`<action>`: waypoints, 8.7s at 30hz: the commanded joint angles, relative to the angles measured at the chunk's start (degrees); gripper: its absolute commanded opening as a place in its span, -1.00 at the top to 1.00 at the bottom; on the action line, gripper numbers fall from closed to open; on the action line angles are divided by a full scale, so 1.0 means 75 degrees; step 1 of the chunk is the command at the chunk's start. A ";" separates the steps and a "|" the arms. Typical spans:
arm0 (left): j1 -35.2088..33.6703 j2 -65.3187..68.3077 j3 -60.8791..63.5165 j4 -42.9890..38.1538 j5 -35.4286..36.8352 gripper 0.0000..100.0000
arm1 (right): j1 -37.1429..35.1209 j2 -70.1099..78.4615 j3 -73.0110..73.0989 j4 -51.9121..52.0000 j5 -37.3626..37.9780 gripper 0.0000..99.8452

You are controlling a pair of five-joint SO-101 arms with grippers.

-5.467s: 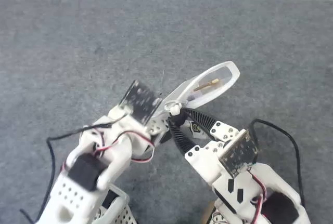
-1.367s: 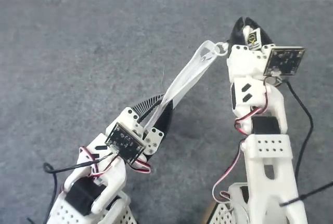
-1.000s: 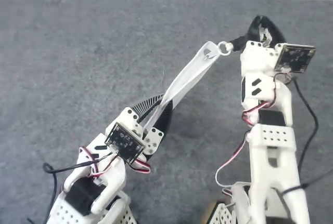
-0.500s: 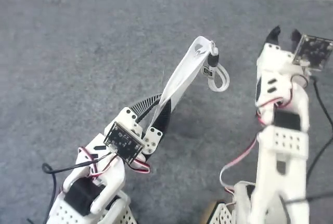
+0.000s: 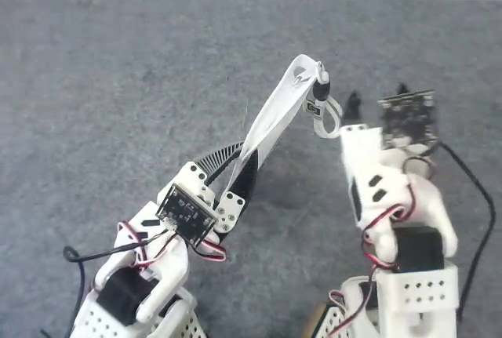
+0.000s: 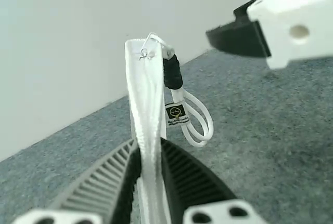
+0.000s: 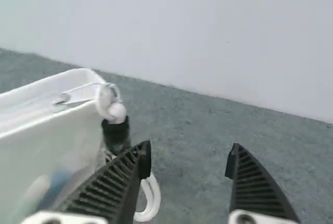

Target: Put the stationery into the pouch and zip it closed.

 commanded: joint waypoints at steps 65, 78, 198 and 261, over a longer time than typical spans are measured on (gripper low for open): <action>-0.0797 0.0000 0.0158 -0.0445 0.0035 0.98 | 0.0240 0.2573 -0.0809 -0.1377 -0.1032 0.70; -0.1817 -0.0047 0.0147 -0.0821 0.0527 0.83 | -0.1061 0.2315 -0.0023 -0.1705 -0.1020 0.70; -0.3716 -0.1418 0.0123 -0.1055 0.2708 0.97 | -0.1670 -0.4894 0.6412 -0.5773 -0.0059 0.99; -0.3739 -0.1407 0.3171 0.1536 0.1160 0.97 | -0.0545 -0.4882 0.6412 0.3628 -0.0047 0.99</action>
